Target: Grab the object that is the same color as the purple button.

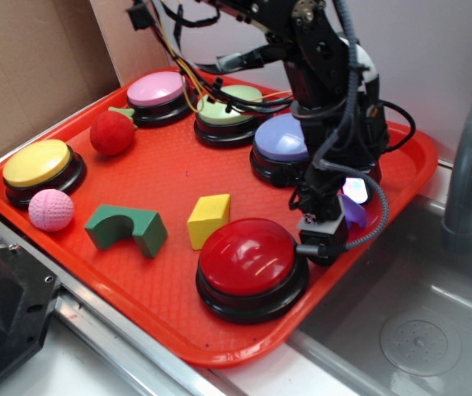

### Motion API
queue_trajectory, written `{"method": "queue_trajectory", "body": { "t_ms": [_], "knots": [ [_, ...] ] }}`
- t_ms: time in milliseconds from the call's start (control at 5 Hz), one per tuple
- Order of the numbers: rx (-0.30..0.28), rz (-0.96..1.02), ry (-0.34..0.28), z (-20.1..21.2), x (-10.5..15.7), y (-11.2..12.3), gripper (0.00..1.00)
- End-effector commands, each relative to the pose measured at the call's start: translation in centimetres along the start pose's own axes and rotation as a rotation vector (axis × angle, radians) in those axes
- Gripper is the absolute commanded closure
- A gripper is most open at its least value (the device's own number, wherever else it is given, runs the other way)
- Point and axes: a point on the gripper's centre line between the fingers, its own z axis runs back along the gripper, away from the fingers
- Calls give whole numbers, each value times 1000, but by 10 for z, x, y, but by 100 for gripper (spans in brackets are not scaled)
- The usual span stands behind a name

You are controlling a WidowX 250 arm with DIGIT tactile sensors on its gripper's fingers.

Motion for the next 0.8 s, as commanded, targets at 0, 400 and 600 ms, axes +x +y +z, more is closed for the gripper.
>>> {"method": "queue_trajectory", "body": {
  "t_ms": [0, 400, 600],
  "knots": [
    [37, 41, -30, 13, 17, -5, 100],
    [143, 344, -40, 76, 10, 2, 100],
    [266, 552, 43, 107, -1, 8, 100]
  ]
}}
